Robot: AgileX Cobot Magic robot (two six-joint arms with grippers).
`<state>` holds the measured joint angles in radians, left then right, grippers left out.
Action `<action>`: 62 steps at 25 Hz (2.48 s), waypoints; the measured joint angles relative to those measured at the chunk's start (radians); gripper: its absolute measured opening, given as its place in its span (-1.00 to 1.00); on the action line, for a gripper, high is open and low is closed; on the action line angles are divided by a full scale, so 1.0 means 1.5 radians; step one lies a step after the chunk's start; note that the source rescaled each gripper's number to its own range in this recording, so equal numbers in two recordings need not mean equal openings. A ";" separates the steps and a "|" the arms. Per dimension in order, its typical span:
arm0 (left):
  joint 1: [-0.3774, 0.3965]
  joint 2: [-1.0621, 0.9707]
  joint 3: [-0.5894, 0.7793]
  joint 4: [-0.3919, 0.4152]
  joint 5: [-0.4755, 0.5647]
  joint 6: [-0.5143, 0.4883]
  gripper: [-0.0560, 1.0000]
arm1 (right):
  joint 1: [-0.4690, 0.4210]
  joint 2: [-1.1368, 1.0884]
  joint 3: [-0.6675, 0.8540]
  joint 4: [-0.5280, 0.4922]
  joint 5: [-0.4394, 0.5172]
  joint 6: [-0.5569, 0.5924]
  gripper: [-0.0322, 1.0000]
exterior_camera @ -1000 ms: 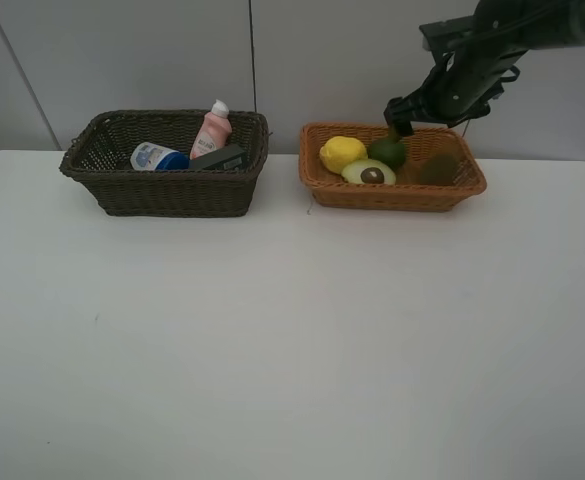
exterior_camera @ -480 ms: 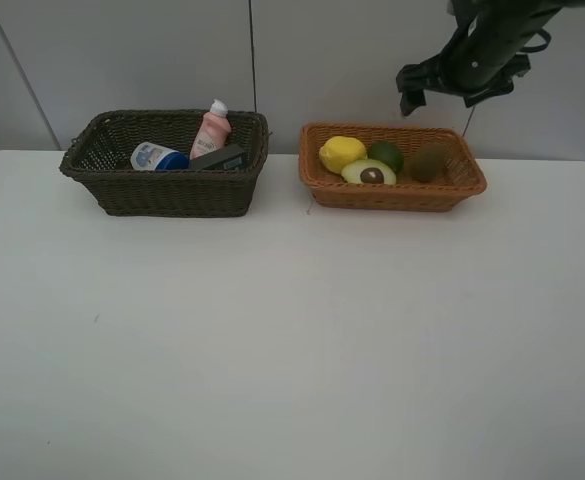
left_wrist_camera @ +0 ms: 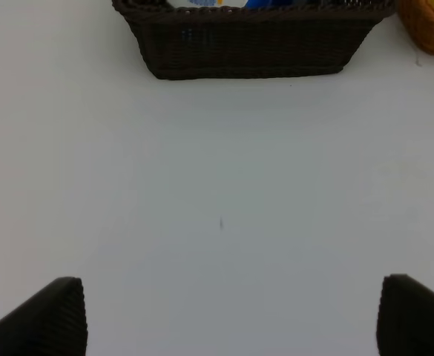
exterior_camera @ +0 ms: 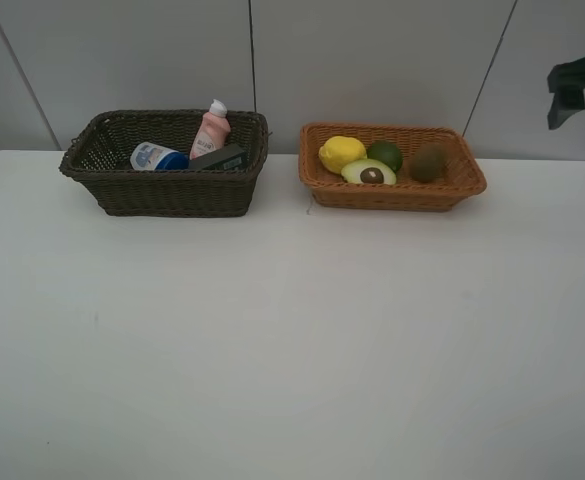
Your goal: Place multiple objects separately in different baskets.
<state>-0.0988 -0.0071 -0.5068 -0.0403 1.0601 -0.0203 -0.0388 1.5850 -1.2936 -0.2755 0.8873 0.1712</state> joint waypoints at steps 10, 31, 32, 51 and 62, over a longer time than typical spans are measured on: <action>0.000 0.000 0.000 0.000 0.000 0.000 0.99 | 0.000 -0.487 0.304 0.099 0.038 -0.014 0.99; 0.000 0.000 0.000 0.000 0.000 0.000 0.99 | 0.000 -1.059 0.443 0.100 0.078 -0.031 0.99; 0.000 0.000 0.000 0.000 0.000 0.000 0.99 | 0.000 -1.059 0.455 0.100 0.078 -0.031 0.99; 0.000 0.000 0.000 0.000 0.000 0.000 0.99 | 0.000 -1.059 0.523 0.130 0.115 -0.097 0.99; 0.000 0.000 0.000 0.000 0.000 0.000 0.99 | 0.000 -1.059 0.523 0.131 0.115 -0.099 0.99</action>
<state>-0.0988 -0.0071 -0.5068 -0.0403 1.0601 -0.0203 -0.0388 -0.0042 -0.5095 -0.0789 1.0595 0.0230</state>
